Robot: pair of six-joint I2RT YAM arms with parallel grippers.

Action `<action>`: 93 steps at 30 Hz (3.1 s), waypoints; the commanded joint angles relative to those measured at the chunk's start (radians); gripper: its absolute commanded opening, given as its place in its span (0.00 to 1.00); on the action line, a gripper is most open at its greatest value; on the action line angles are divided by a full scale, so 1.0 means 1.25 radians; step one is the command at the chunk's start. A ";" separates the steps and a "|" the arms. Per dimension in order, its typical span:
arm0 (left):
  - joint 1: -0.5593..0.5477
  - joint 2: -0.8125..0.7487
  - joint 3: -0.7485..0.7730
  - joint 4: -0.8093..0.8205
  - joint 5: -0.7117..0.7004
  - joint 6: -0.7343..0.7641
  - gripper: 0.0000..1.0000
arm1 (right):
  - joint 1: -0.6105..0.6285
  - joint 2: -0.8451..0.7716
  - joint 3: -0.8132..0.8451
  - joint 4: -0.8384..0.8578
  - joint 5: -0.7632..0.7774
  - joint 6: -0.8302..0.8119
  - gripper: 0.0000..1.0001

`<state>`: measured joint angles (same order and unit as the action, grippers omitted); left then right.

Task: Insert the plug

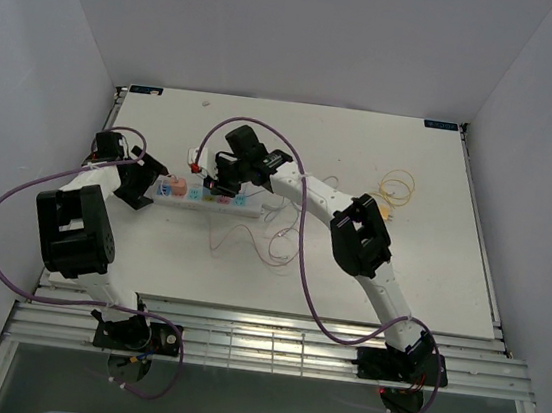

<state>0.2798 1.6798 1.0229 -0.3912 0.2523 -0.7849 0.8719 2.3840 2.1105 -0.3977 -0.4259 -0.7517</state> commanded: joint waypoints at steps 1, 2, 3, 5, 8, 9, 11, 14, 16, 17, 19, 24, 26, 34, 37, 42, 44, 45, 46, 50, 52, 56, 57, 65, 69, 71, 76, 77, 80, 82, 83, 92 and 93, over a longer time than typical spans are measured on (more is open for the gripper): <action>0.000 -0.009 0.010 0.000 0.002 0.008 0.97 | 0.002 -0.060 -0.017 -0.002 0.000 0.002 0.08; -0.001 -0.007 0.010 0.000 0.001 0.009 0.97 | 0.002 -0.066 -0.018 0.004 -0.008 0.002 0.08; -0.001 -0.006 0.010 0.000 0.002 0.009 0.97 | 0.002 -0.068 -0.017 0.004 -0.011 0.002 0.08; -0.001 -0.006 0.010 0.000 0.003 0.009 0.97 | 0.002 -0.065 -0.012 0.005 -0.020 0.005 0.08; 0.000 -0.009 0.010 -0.001 0.006 0.011 0.97 | 0.002 -0.046 0.005 0.003 -0.020 0.010 0.08; -0.001 -0.010 0.010 0.000 0.004 0.011 0.97 | 0.002 -0.040 0.006 0.002 -0.020 0.011 0.08; -0.001 -0.009 0.010 0.000 0.008 0.011 0.97 | 0.002 -0.032 0.008 0.005 -0.020 0.016 0.08; -0.001 -0.005 0.011 0.001 0.010 0.012 0.97 | 0.002 -0.025 0.010 0.013 -0.010 0.021 0.08; -0.001 -0.004 0.010 0.002 0.013 0.012 0.97 | 0.002 -0.022 0.011 0.026 -0.005 0.026 0.08; 0.001 -0.004 0.010 0.001 0.014 0.012 0.97 | 0.002 -0.017 0.011 0.030 -0.005 0.027 0.08; -0.002 -0.004 0.009 0.002 0.014 0.014 0.97 | 0.002 -0.012 0.019 0.030 -0.010 0.031 0.08; -0.002 -0.007 0.008 0.004 0.015 0.014 0.97 | 0.002 0.005 0.027 0.041 -0.009 0.038 0.08; -0.003 -0.007 0.008 0.002 0.014 0.013 0.97 | 0.002 0.010 0.032 0.035 -0.005 0.037 0.08; -0.005 -0.007 0.008 0.004 0.017 0.017 0.97 | 0.002 0.039 0.053 0.013 0.008 0.023 0.08; -0.007 -0.010 0.008 0.004 0.017 0.017 0.97 | 0.002 0.049 0.063 0.006 0.007 0.021 0.08; -0.007 -0.010 0.008 0.002 0.018 0.019 0.97 | 0.003 0.051 0.065 0.000 -0.003 0.018 0.08; -0.008 -0.010 0.008 0.004 0.017 0.019 0.97 | 0.003 0.046 0.064 -0.017 -0.004 0.011 0.08; -0.008 -0.010 0.009 0.004 0.018 0.019 0.97 | 0.006 0.045 0.064 -0.024 -0.004 -0.006 0.08; -0.009 -0.009 0.009 0.004 0.018 0.019 0.97 | 0.007 0.042 0.063 -0.035 -0.003 -0.018 0.08; -0.013 -0.003 0.012 0.004 0.020 0.023 0.97 | 0.020 0.048 0.075 -0.092 0.013 -0.061 0.08; -0.015 0.001 0.014 0.005 0.021 0.028 0.96 | 0.028 0.066 0.091 -0.108 0.026 -0.058 0.08; -0.020 0.004 0.014 0.005 0.019 0.029 0.94 | 0.031 0.094 0.129 -0.142 0.078 -0.041 0.08; -0.020 0.005 0.014 0.007 0.020 0.030 0.93 | 0.031 0.097 0.127 -0.143 0.083 -0.036 0.08; -0.026 0.004 0.012 0.006 0.020 0.029 0.93 | 0.031 0.135 0.108 -0.163 0.121 0.020 0.08; -0.026 0.004 0.012 0.006 0.019 0.031 0.92 | 0.014 0.135 0.076 -0.145 0.119 0.086 0.08; -0.026 0.005 0.014 0.005 0.020 0.030 0.92 | 0.004 0.135 0.064 -0.136 0.099 0.117 0.08; -0.026 0.007 0.017 0.005 0.025 0.033 0.91 | 0.004 0.125 0.046 -0.136 0.098 0.109 0.08; -0.026 0.007 0.017 0.005 0.025 0.033 0.91 | 0.006 0.125 0.040 -0.135 0.100 0.097 0.08; -0.027 0.008 0.017 0.005 0.025 0.031 0.91 | 0.025 0.131 0.028 -0.141 0.130 0.066 0.08; -0.028 0.008 0.019 0.006 0.026 0.031 0.91 | 0.036 0.155 0.048 -0.165 0.141 0.070 0.08; -0.028 0.010 0.019 0.005 0.028 0.033 0.91 | 0.038 0.165 0.061 -0.179 0.141 0.070 0.08; -0.034 0.007 0.019 0.006 0.028 0.034 0.91 | 0.055 0.216 0.128 -0.259 0.165 0.072 0.08; -0.034 0.007 0.019 0.005 0.028 0.033 0.91 | 0.054 0.217 0.124 -0.255 0.163 0.075 0.08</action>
<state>0.2634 1.6817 1.0260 -0.3779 0.2447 -0.7635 0.9375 2.5160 2.3177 -0.4896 -0.2726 -0.6853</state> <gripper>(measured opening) 0.913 0.393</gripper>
